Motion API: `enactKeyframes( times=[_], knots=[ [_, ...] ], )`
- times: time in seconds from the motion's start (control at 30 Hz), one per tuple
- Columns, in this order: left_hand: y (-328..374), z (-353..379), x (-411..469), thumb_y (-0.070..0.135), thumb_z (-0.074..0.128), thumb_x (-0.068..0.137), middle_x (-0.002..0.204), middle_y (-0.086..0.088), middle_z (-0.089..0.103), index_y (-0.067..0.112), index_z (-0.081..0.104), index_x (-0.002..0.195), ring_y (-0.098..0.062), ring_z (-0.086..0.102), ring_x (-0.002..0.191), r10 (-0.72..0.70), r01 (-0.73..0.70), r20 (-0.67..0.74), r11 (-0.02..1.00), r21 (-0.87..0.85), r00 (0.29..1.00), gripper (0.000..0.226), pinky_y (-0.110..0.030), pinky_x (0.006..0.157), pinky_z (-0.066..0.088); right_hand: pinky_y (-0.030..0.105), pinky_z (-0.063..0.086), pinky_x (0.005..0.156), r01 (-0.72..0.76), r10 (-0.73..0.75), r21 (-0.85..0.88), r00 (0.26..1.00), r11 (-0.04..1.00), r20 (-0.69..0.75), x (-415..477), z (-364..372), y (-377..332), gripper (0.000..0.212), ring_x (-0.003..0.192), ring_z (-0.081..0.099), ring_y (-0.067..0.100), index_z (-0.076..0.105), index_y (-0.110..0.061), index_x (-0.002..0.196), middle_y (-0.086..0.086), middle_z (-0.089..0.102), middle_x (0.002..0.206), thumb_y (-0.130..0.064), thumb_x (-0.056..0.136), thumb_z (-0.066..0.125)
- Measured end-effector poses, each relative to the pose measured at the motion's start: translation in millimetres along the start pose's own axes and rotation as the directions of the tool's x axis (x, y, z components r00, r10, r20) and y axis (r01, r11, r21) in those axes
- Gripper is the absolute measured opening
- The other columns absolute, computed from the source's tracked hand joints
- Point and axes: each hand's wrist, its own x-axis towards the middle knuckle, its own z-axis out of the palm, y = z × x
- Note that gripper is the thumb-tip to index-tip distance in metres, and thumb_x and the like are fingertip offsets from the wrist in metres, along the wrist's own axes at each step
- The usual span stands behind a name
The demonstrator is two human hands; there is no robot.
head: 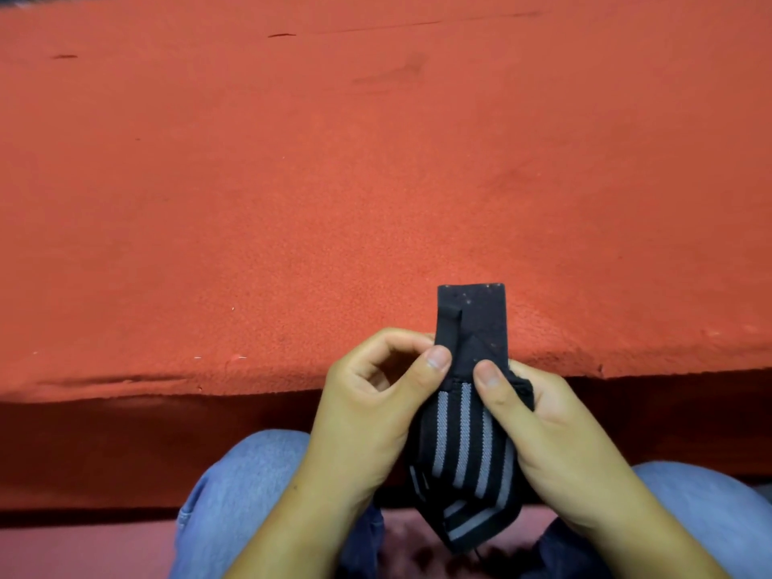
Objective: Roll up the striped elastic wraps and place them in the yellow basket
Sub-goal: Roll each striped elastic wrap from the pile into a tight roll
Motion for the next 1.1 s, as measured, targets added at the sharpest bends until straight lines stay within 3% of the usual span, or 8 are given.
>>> enactKeyframes(
  times=[0.17, 0.3, 0.43, 0.57, 0.73, 0.83, 0.97, 1.1],
  knots=[
    [0, -2, 1, 0.025, 0.085, 0.083, 0.086, -0.004, 0.076, 0.023, 0.077, 0.084, -0.012, 0.069, 0.08, -0.053, 0.054, -0.033, 0.998, 0.023, 0.998, 0.008, -0.025, 0.074, 0.055, 0.047, 0.057, 0.086, -0.037, 0.04, -0.044, 0.997, 0.998, 0.061, 0, -4, 3, 0.051, 0.091, 0.073, 0.019, 0.077, -0.023, 0.11, 0.016, 0.078, 0.102, -0.065, 0.092, 0.055],
    [0, -2, 3, 0.021, 0.086, 0.082, 0.075, -0.017, 0.066, 0.023, 0.077, 0.1, -0.016, 0.065, 0.073, -0.132, 0.13, -0.03, 0.99, -0.053, 0.991, 0.021, -0.027, 0.07, 0.054, 0.043, 0.056, 0.087, -0.044, 0.049, -0.054, 0.995, 0.998, 0.091, 0, -4, 3, 0.041, 0.092, 0.072, 0.018, 0.076, -0.024, 0.11, 0.016, 0.077, 0.106, -0.056, 0.097, 0.055],
    [0, -2, 5, 0.022, 0.08, 0.081, 0.069, -0.002, 0.065, 0.022, 0.067, 0.13, -0.009, 0.065, 0.065, -0.179, 0.177, -0.004, 0.977, -0.115, 0.984, 0.051, -0.02, 0.07, 0.053, 0.049, 0.055, 0.091, -0.043, 0.049, -0.067, 0.994, 0.997, 0.094, 1, -4, 5, 0.044, 0.099, 0.074, 0.036, 0.076, -0.022, 0.111, 0.015, 0.078, 0.106, -0.058, 0.098, 0.054],
    [-1, -2, 4, 0.025, 0.078, 0.087, 0.097, -0.016, 0.079, 0.016, 0.08, 0.107, -0.02, 0.074, 0.084, -0.17, 0.171, 0.016, 0.982, -0.075, 0.985, 0.022, -0.026, 0.075, 0.059, 0.03, 0.058, 0.078, -0.049, 0.058, -0.076, 0.992, 0.996, 0.113, 1, -4, 5, 0.035, 0.089, 0.075, 0.016, 0.077, -0.026, 0.107, 0.004, 0.08, 0.098, -0.053, 0.104, 0.054],
    [1, -1, 2, 0.027, 0.075, 0.088, 0.078, -0.014, 0.075, 0.01, 0.076, 0.084, -0.016, 0.068, 0.068, -0.106, 0.106, -0.05, 0.994, 0.005, 0.993, 0.017, -0.024, 0.063, 0.055, 0.026, 0.058, 0.083, -0.054, 0.065, -0.073, 0.986, 0.996, 0.151, 2, -1, 4, 0.035, 0.097, 0.077, 0.016, 0.078, -0.027, 0.112, -0.001, 0.081, 0.103, -0.051, 0.098, 0.056],
    [-2, -2, 3, 0.028, 0.074, 0.09, 0.083, -0.023, 0.074, 0.01, 0.071, 0.082, -0.022, 0.066, 0.072, -0.1, 0.103, -0.089, 0.994, 0.023, 0.991, 0.02, -0.033, 0.068, 0.054, 0.017, 0.051, 0.076, -0.05, 0.056, -0.05, 0.987, 0.998, 0.148, 1, 2, 2, 0.028, 0.084, 0.071, 0.003, 0.078, -0.031, 0.102, -0.008, 0.079, 0.091, -0.049, 0.098, 0.057],
    [-1, -1, 2, 0.038, 0.074, 0.094, 0.091, -0.024, 0.075, 0.014, 0.075, 0.091, -0.026, 0.069, 0.078, -0.132, 0.132, -0.06, 0.991, 0.008, 0.989, 0.023, -0.041, 0.073, 0.055, 0.017, 0.051, 0.076, -0.054, 0.061, -0.044, 0.986, 0.998, 0.157, 1, 5, 1, 0.025, 0.084, 0.071, 0.004, 0.078, -0.033, 0.099, -0.007, 0.078, 0.09, -0.041, 0.102, 0.055],
    [-3, -4, 2, 0.043, 0.073, 0.093, 0.082, -0.025, 0.071, 0.011, 0.073, 0.086, -0.019, 0.063, 0.07, -0.043, 0.054, -0.117, 0.994, 0.098, 0.992, 0.032, -0.038, 0.065, 0.051, 0.013, 0.049, 0.074, -0.054, 0.06, -0.046, 0.985, 0.998, 0.164, 0, 7, -1, 0.026, 0.08, 0.071, 0.001, 0.079, -0.037, 0.093, -0.01, 0.078, 0.086, -0.036, 0.1, 0.054]
  ],
)
